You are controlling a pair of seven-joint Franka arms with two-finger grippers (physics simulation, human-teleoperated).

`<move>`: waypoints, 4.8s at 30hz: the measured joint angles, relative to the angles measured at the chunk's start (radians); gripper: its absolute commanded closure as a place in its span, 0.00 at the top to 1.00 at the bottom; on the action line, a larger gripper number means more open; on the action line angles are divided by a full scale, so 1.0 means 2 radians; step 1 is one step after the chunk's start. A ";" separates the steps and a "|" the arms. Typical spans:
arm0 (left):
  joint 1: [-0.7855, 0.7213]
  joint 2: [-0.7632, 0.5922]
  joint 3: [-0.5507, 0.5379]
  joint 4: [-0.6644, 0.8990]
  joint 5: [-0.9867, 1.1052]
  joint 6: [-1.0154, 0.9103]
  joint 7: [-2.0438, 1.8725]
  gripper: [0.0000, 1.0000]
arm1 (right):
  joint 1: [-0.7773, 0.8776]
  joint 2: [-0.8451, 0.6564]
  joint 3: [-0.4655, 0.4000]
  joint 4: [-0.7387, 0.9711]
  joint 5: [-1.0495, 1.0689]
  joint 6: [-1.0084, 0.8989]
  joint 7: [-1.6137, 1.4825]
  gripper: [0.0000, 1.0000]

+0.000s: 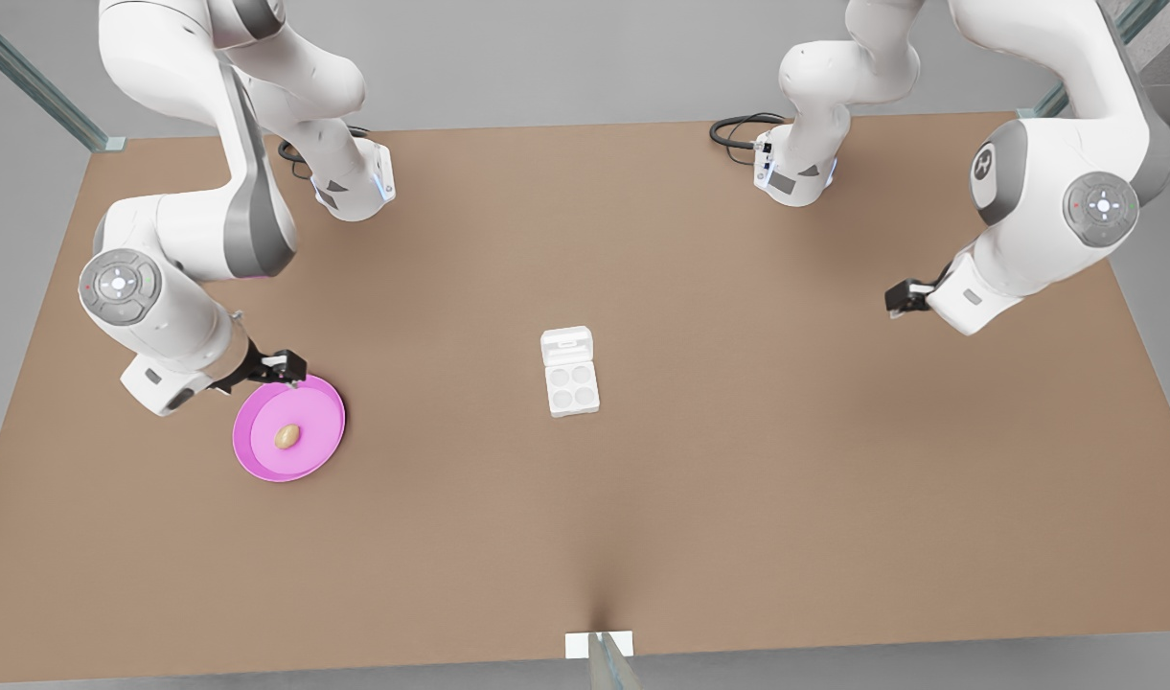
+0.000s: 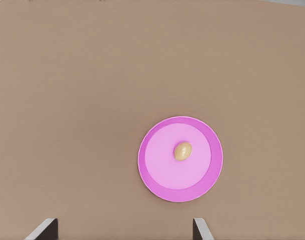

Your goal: Pack egg into the box and close the box lid

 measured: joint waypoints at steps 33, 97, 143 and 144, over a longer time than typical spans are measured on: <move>-0.021 0.006 0.000 0.000 -0.003 0.034 0.035 1.00 | -0.112 0.169 0.000 -0.192 -0.002 0.413 -0.129 1.00; -0.016 0.051 0.001 0.004 -0.003 0.077 0.042 1.00 | -0.107 0.155 0.019 -0.254 0.015 0.465 -0.235 0.42; -0.016 0.065 0.002 0.007 -0.003 0.080 0.042 1.00 | 0.217 0.293 0.066 0.092 0.046 0.223 0.133 0.42; -0.016 0.065 0.002 0.007 -0.003 0.080 0.042 1.00 | 0.219 0.290 0.067 0.090 0.046 0.223 0.138 0.42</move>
